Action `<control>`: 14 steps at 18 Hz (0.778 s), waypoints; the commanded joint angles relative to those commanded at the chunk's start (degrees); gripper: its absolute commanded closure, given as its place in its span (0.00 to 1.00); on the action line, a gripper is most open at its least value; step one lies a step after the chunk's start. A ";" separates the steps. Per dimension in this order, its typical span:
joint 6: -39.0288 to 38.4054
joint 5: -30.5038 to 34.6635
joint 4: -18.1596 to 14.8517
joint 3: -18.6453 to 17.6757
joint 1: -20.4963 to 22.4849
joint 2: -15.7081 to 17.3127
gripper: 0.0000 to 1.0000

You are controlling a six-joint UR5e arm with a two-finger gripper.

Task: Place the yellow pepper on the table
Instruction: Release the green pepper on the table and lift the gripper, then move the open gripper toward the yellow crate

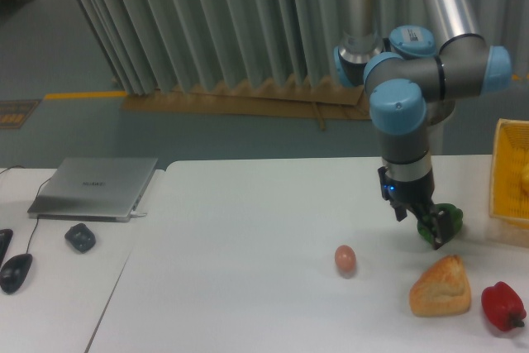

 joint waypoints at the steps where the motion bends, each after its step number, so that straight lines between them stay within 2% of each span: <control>1: 2.62 0.00 0.00 -0.18 0.88 0.17 0.00; 2: 9.34 0.17 0.00 -1.13 1.76 0.79 0.00; 4: 17.46 -0.35 0.35 -3.59 4.21 2.80 0.00; 6: 21.44 -2.97 0.52 -5.35 6.94 4.48 0.00; 9: 26.28 -9.84 0.61 -6.24 10.11 5.10 0.00; 11: 26.99 -9.58 0.70 -6.42 11.17 5.62 0.00; 14: 34.17 -9.06 0.61 -7.56 13.27 5.80 0.00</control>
